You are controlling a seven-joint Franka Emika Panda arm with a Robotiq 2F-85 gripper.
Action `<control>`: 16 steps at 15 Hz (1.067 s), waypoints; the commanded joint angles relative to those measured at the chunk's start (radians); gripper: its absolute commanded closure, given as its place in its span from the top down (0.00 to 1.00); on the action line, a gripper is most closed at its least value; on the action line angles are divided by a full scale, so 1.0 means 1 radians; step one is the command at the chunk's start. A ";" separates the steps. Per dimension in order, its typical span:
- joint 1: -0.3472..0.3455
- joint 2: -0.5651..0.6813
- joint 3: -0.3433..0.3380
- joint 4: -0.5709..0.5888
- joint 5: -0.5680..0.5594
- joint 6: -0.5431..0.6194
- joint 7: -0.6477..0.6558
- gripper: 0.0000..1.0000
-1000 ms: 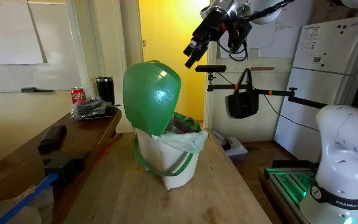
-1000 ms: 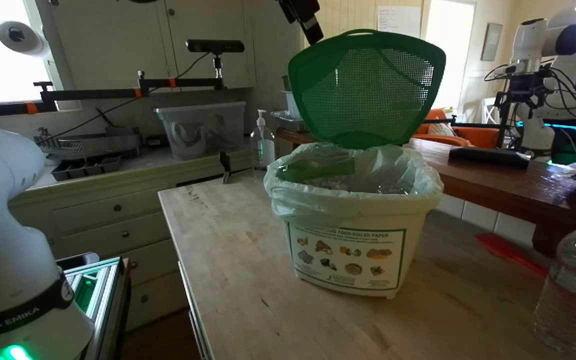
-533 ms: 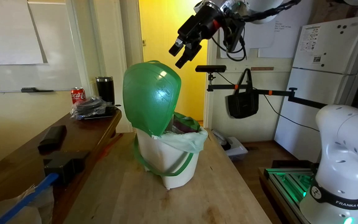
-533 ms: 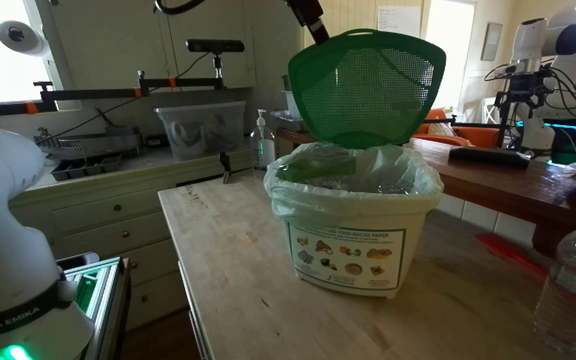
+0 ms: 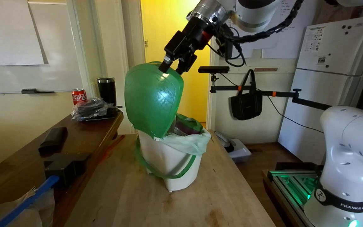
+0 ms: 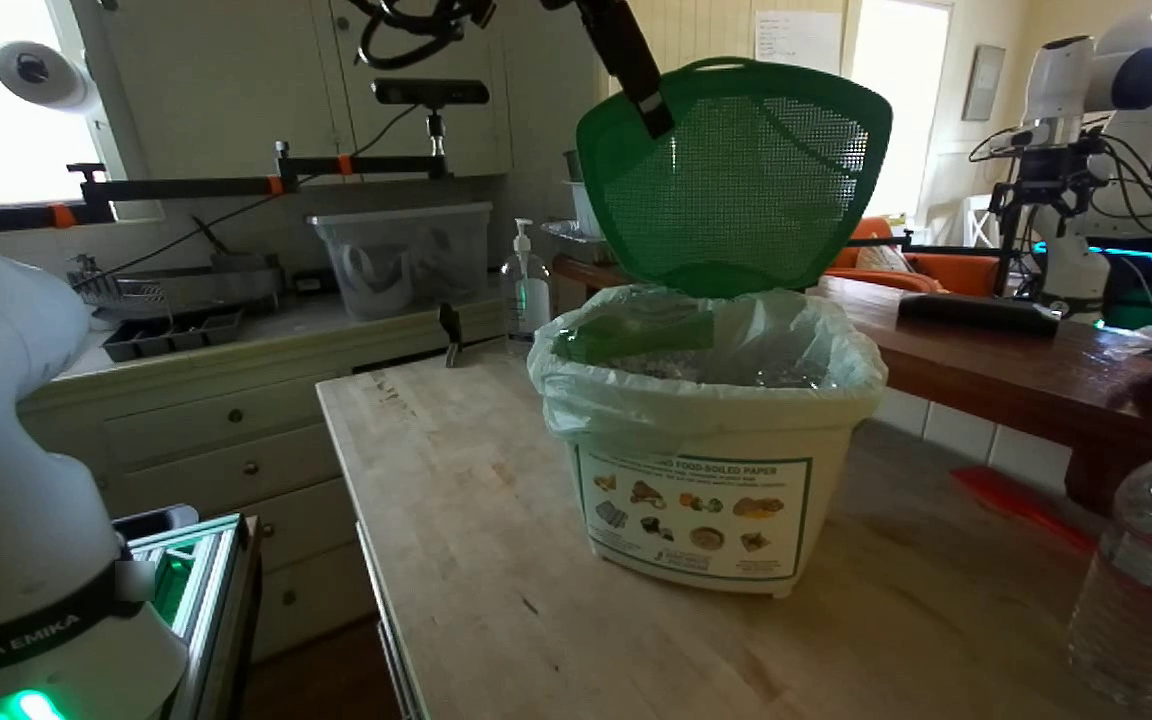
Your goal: Open the bin, throw the green pack inside, then close the bin
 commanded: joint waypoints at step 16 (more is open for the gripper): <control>-0.138 -0.027 0.015 -0.033 -0.277 -0.111 0.240 1.00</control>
